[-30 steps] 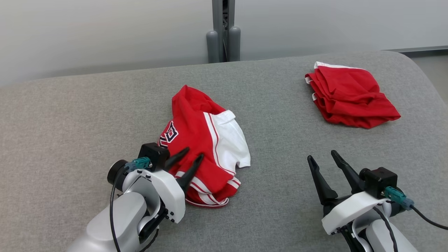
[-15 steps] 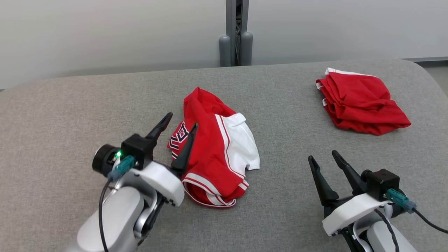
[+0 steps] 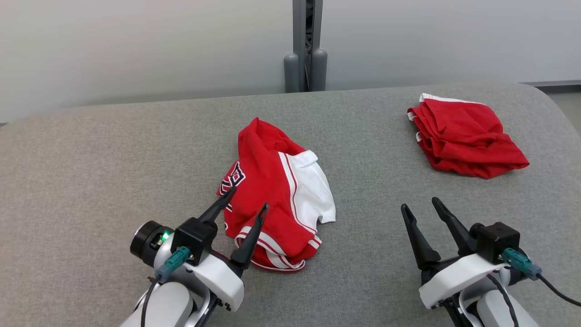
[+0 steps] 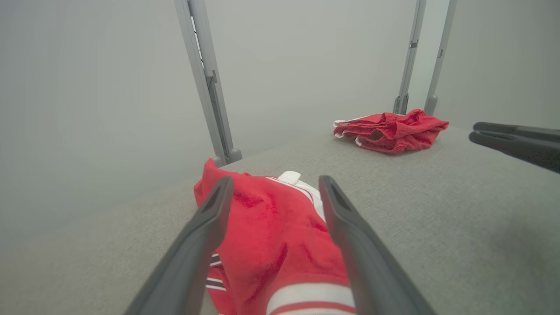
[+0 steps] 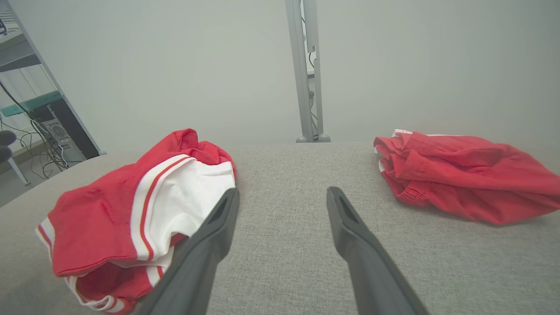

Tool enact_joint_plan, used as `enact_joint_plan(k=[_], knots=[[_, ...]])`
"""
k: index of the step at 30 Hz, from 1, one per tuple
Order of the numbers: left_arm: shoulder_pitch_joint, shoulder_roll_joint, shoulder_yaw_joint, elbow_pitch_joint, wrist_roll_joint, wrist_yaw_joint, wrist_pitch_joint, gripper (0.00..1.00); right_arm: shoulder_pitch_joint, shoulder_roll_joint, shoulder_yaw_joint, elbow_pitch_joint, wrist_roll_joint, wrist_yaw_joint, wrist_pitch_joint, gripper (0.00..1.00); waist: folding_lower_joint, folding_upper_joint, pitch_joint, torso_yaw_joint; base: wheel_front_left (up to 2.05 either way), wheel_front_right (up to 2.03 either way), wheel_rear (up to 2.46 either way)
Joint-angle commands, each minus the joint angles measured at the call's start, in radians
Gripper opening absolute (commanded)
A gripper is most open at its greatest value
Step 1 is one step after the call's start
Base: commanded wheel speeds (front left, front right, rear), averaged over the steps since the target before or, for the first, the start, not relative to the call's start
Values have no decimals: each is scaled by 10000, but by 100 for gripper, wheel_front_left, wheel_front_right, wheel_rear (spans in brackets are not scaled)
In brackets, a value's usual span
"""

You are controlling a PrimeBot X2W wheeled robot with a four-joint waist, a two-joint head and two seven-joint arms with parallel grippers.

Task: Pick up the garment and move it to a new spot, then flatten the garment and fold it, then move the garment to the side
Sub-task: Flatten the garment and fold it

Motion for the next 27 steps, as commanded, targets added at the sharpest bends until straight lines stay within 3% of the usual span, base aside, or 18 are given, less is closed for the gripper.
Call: enact_joint_plan(k=[1, 15, 27], knots=[[11, 69, -60, 72, 112, -67, -55, 100, 22, -48, -57, -50, -29, 1, -10, 100, 0, 0, 84, -70, 0, 0, 0], [-507, 20, -1644, 595, 1393, -458, 533, 100, -80, 25, -267, -142, -120, 1, -10, 100, 0, 0, 374, -437, 0, 0, 0], [-900, 59, -2603, 1479, 2456, -258, 661, 100, -129, 34, -153, -72, -131, 1, -10, 100, 0, 0, 283, -681, 0, 0, 0]])
